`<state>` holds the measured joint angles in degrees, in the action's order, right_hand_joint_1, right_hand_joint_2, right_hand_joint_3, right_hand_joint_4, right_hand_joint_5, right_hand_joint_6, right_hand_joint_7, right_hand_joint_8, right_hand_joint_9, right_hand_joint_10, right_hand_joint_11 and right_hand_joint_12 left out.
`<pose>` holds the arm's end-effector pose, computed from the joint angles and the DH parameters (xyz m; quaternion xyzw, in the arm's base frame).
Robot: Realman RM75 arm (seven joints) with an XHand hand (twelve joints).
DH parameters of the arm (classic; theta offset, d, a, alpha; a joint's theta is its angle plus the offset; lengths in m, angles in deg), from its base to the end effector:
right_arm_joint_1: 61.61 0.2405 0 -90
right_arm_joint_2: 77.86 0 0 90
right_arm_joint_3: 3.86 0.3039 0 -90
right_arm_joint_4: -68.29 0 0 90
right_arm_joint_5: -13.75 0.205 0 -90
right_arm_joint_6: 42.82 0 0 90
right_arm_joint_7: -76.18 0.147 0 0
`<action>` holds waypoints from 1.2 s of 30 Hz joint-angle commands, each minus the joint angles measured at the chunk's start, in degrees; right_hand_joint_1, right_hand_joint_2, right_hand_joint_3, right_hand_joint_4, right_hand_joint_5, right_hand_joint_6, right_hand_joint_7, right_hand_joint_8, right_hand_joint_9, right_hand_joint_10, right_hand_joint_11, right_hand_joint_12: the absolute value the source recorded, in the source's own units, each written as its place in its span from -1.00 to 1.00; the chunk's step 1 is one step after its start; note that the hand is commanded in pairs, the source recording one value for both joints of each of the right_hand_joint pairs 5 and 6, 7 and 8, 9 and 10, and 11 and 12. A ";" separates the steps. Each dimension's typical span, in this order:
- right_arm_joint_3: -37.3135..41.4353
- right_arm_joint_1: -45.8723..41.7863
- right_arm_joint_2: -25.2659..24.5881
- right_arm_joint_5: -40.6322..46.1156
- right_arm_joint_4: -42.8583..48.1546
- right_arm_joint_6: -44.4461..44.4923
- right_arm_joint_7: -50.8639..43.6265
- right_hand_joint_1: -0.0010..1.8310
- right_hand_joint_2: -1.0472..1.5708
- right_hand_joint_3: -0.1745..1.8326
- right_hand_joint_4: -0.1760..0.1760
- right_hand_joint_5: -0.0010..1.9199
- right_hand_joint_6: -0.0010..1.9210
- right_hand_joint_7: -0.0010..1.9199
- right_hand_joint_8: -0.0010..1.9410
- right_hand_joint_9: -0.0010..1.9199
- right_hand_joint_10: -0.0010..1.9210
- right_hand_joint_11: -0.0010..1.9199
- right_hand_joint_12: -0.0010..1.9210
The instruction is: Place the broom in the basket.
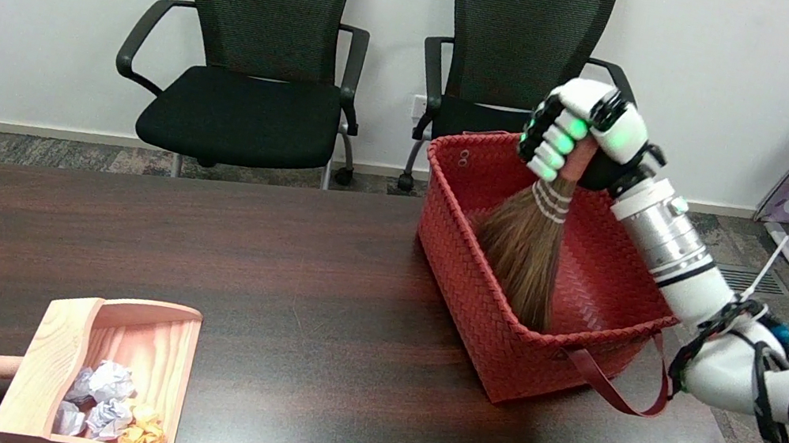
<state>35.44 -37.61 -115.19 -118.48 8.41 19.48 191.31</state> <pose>-0.2131 -0.3709 0.4365 0.6273 -0.5069 0.5448 0.2298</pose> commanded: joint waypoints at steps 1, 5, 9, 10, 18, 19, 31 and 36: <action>-0.56 -3.52 -4.86 -8.05 2.32 -1.52 -5.16 -0.05 0.57 0.96 0.02 1.00 1.00 1.00 0.98 1.00 1.00 1.00 1.00; -0.05 -3.17 -4.86 -12.13 1.15 -2.22 -5.45 -0.07 0.58 1.00 0.07 1.00 1.00 1.00 0.98 1.00 1.00 1.00 1.00; 0.16 -3.08 -4.86 -13.91 -0.93 -4.11 -7.06 -0.13 0.60 1.00 0.15 1.00 1.00 1.00 0.98 1.00 1.00 1.00 1.00; 0.23 -3.08 -4.86 -13.93 -1.70 -4.93 -8.68 -0.14 0.60 1.00 0.16 1.00 1.00 1.00 0.98 1.00 1.00 1.00 1.00; 2.94 -4.81 -4.86 -13.84 -5.55 -7.94 -17.43 -0.26 0.73 0.89 0.25 1.00 1.00 1.00 0.98 1.00 1.00 1.00 1.00; 3.19 -4.98 -4.86 -13.84 -5.82 -8.26 -17.84 -0.26 0.73 0.88 0.27 1.00 1.00 1.00 0.98 1.00 1.00 1.00 1.00; 3.22 -5.08 -4.86 -13.62 -5.80 -9.21 -18.30 -0.24 0.47 0.78 0.84 0.64 0.64 0.64 0.62 0.69 0.68 1.00 1.00; 3.24 -4.95 -4.86 -13.67 -5.93 -9.21 -18.22 -0.25 0.40 0.60 1.00 0.32 0.32 0.32 0.31 0.04 0.04 0.62 0.62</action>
<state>37.87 -42.03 -119.80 -131.09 4.02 11.99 175.93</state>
